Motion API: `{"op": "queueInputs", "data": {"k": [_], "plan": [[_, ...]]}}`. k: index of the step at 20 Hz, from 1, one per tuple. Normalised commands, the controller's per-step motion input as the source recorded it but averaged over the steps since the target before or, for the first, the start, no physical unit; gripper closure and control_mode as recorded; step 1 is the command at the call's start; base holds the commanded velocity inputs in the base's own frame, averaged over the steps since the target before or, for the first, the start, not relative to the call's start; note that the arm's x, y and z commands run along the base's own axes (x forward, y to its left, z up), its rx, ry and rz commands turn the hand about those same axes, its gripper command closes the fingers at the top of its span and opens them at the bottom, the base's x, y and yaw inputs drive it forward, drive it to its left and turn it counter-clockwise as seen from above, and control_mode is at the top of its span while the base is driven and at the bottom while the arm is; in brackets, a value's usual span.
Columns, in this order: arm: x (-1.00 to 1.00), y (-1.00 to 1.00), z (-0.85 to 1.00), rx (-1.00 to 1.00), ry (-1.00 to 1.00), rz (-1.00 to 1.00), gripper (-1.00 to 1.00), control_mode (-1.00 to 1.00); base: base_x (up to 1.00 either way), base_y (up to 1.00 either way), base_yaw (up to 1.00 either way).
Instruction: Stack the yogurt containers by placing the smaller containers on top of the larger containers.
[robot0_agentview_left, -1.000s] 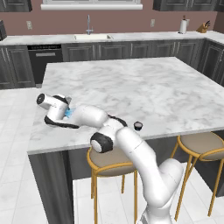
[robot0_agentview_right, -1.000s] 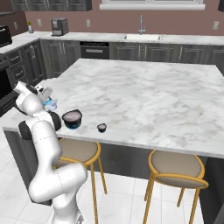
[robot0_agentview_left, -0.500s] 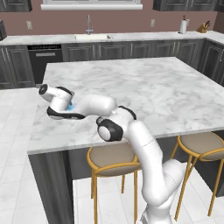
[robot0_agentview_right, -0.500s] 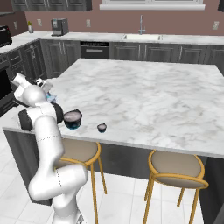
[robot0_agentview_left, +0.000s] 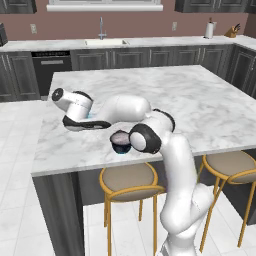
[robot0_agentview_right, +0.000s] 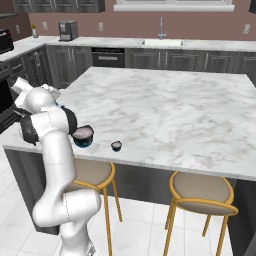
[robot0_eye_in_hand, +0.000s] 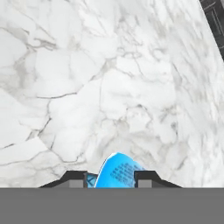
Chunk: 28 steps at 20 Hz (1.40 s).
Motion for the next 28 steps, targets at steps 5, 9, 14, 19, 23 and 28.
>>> {"op": "queueInputs", "data": {"k": [5, 9, 14, 19, 23, 28], "plan": [[-0.51, -0.44, 0.36, 0.04, -0.11, 0.0, 1.0, -1.0, 0.0, 0.0, 0.0], [-0.55, -0.44, 0.36, 0.03, -0.12, 0.0, 1.0, -1.0, 0.0, 0.0, 0.0], [-0.54, -0.41, 0.39, 0.05, -0.13, 0.0, 1.0, -1.0, 0.0, 0.0, 0.0], [-0.52, -0.4, 0.48, 0.1, -0.08, 0.0, 1.0, -1.0, 0.0, 0.0, 0.0], [-0.5, -0.36, 0.5, 0.11, -0.02, 0.0, 1.0, -1.0, 0.0, 0.0, 0.0], [-0.52, -0.29, 0.45, 0.09, 0.0, 0.0, 1.0, -1.0, 0.0, 0.0, 0.0]]}}
